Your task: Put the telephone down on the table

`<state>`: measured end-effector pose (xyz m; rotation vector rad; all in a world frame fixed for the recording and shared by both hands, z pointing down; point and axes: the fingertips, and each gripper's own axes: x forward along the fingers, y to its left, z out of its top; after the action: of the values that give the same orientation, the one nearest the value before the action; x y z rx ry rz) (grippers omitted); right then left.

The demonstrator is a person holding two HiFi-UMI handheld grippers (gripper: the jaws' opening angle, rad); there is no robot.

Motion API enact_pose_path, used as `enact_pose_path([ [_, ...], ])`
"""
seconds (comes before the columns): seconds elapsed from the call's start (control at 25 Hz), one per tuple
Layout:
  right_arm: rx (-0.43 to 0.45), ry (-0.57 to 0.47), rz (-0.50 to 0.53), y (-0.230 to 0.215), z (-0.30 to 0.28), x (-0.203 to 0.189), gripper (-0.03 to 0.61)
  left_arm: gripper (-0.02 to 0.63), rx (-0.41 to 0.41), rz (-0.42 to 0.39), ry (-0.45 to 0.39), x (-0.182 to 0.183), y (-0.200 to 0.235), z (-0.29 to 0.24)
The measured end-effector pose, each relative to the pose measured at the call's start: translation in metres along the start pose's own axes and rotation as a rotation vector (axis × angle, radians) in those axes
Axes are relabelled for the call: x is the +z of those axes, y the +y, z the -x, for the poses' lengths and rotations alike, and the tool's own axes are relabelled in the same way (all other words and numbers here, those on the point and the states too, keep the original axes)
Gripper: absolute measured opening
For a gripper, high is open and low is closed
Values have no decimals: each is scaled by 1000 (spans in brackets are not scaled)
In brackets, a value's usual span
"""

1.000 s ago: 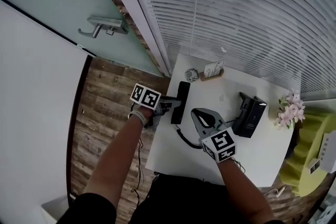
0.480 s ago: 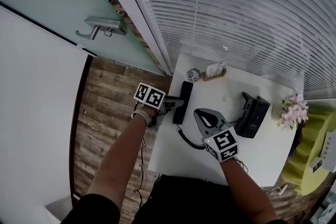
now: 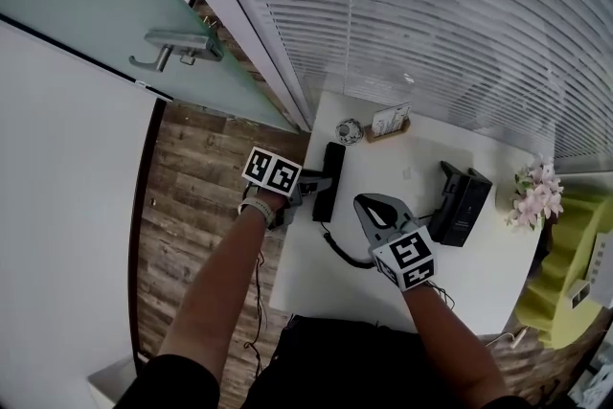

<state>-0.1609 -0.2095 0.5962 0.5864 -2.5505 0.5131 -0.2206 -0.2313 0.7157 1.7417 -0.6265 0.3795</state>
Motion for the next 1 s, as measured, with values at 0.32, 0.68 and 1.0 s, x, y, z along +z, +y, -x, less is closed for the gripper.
enact_pose_path([
  [0.32, -2, 3, 0, 0, 3, -3, 25, 109, 113, -92, 45, 0, 1, 0],
  [0.68, -7, 7, -6, 2, 11, -9, 25, 132, 239, -249, 87, 0, 0, 1],
  [1.0, -6, -4, -37, 4, 17, -13, 25, 141, 306, -357, 59, -2, 2, -1],
])
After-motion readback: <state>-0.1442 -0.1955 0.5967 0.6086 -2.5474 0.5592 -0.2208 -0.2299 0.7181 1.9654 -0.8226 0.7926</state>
